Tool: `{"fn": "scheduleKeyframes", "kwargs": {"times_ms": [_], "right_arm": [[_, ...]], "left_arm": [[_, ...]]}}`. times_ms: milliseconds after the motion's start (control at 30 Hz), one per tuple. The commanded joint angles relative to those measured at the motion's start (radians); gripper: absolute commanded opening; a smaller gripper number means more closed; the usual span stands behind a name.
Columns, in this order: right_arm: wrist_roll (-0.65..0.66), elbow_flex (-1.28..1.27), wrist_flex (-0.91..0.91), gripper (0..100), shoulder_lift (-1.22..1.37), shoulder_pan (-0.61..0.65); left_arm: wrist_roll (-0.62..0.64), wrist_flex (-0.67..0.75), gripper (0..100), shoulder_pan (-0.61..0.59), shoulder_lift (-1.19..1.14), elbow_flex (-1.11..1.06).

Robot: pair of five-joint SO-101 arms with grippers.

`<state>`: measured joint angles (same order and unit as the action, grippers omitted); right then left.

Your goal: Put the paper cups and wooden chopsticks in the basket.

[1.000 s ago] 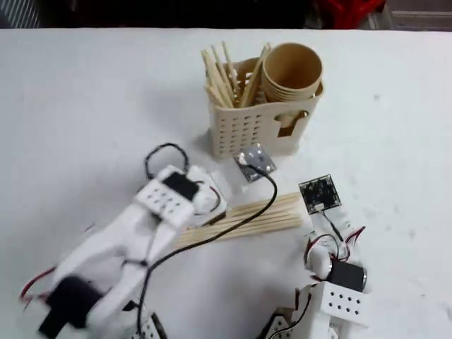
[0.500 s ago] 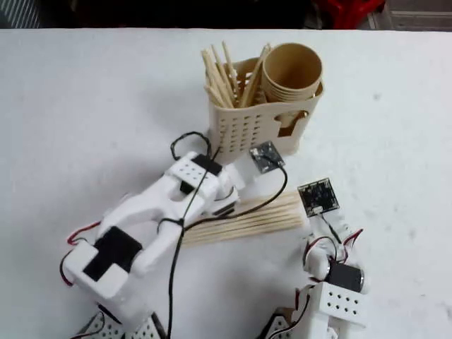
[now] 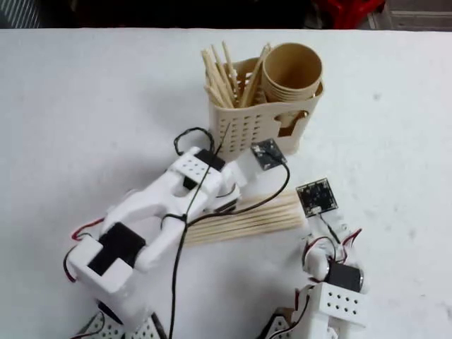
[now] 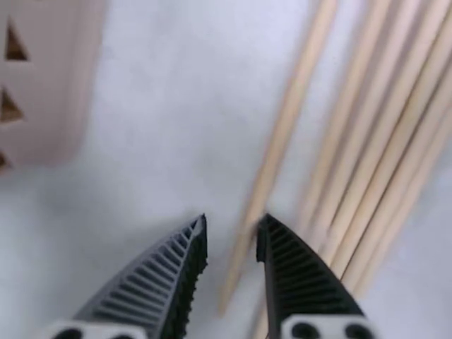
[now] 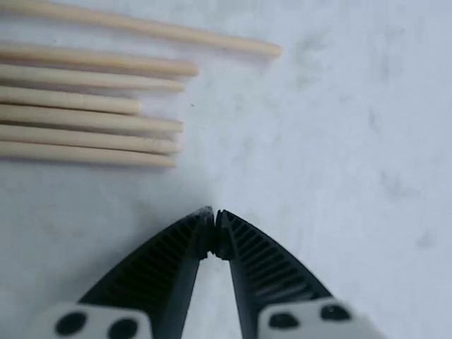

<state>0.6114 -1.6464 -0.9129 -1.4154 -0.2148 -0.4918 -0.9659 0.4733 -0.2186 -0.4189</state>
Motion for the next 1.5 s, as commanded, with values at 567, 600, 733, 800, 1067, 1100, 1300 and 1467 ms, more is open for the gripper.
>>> {"fn": "scheduleKeyframes", "kwargs": {"times_ms": [567, 600, 733, 800, 1067, 1100, 1300, 1467], "right_arm": [[-0.005, 0.003, 0.021, 1.8, -0.01, 0.001], [-0.005, 0.003, 0.021, 1.8, -0.01, 0.001], [-0.005, 0.003, 0.021, 1.8, -0.01, 0.001], [-0.005, 0.003, 0.024, 1.9, -0.01, 0.001], [-0.005, -0.026, 0.067, 2.1, -0.01, 0.001], [-0.005, -0.026, 0.068, 2.1, -0.01, 0.001], [-0.005, -0.026, 0.068, 2.1, -0.01, 0.001], [-0.005, -0.026, 0.068, 2.1, -0.01, 0.001]], "left_arm": [[-0.003, -0.094, 8, 0.012, -0.002, 0.021], [-0.003, -0.094, 8, 0.012, -0.002, 0.021], [-0.005, -0.087, 3, 0.005, -0.002, 0.02], [-0.005, -0.072, 3, 0.005, 0.001, 0.011], [-0.005, -0.149, 2, 0.004, 0.099, 0.009], [-0.005, -0.17, 2, 0.004, 0.134, 0.006], [-0.009, -0.305, 2, 0.004, 0.349, 0.0], [-0.014, -0.413, 2, 0.004, 0.478, 0.003]]}}
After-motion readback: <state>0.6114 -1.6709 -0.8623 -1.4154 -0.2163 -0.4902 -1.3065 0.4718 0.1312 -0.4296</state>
